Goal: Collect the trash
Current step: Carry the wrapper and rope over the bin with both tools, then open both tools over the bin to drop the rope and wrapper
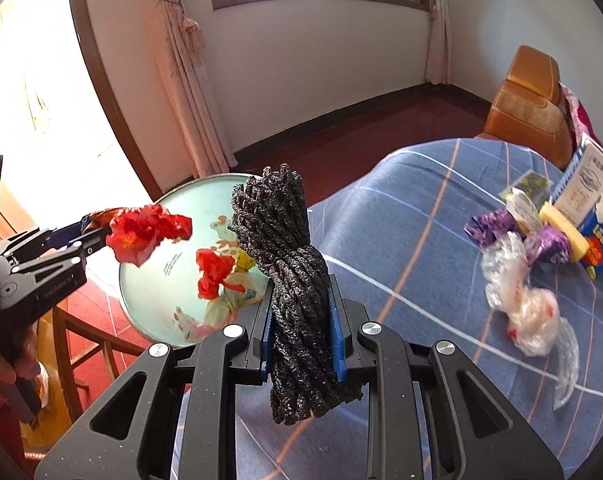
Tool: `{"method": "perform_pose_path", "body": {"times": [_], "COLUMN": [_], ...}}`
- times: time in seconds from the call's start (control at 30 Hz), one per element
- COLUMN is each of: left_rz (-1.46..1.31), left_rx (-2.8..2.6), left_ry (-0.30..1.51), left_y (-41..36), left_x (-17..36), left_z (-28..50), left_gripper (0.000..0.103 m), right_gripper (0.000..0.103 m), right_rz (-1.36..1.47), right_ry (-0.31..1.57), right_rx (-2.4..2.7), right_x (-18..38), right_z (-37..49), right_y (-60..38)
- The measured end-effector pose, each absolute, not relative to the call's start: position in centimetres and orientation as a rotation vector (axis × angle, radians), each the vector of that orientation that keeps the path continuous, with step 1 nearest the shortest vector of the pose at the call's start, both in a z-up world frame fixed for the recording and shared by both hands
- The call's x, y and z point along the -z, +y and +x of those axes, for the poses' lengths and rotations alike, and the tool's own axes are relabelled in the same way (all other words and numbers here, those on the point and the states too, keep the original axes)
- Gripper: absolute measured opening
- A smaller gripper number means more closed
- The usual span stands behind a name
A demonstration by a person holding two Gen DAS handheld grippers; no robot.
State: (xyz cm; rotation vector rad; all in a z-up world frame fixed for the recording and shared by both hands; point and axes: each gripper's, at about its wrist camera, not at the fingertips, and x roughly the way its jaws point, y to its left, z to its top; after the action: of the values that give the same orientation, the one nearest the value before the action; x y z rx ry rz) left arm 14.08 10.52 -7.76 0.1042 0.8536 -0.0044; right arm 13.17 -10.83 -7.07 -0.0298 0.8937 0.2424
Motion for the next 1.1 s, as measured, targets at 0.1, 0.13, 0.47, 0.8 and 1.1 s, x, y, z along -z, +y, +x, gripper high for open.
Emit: {"method": "perform_pose_path", "body": {"times": [0.1,0.13,0.47,0.8,1.1], "left_rz": [0.108,0.11,0.14,0.143,0.142], "left_rx": [0.002,0.001,-0.026,-0.049,-0.059], "left_ry": [0.86,0.863,0.894,0.942,0.937], "left_y": [10.5,10.4,9.4,9.4,9.9], "left_x": [8.1,8.3,9.8,11.5,11.4], "left_z": [14.5,14.7,16.5,17.6,17.4], "left_gripper": [0.035,0.035,0.036,0.036,0.045], "right_gripper": [0.024,0.024,0.024,0.027,0.045], "right_rz": [-0.046,-0.052,-0.072,-0.086,-0.067], "right_ry": [0.896,0.9,0.955,1.003,0.987], "right_rx": [-0.244,-0.245,-0.27,-0.31,-0.323], "right_x": [7.5,7.7,10.0,12.1,11.6], "right_z": [14.3,14.6,17.8,19.5,19.6], "right_y": [-9.5,-9.0,-6.4,-4.6,-4.9]}}
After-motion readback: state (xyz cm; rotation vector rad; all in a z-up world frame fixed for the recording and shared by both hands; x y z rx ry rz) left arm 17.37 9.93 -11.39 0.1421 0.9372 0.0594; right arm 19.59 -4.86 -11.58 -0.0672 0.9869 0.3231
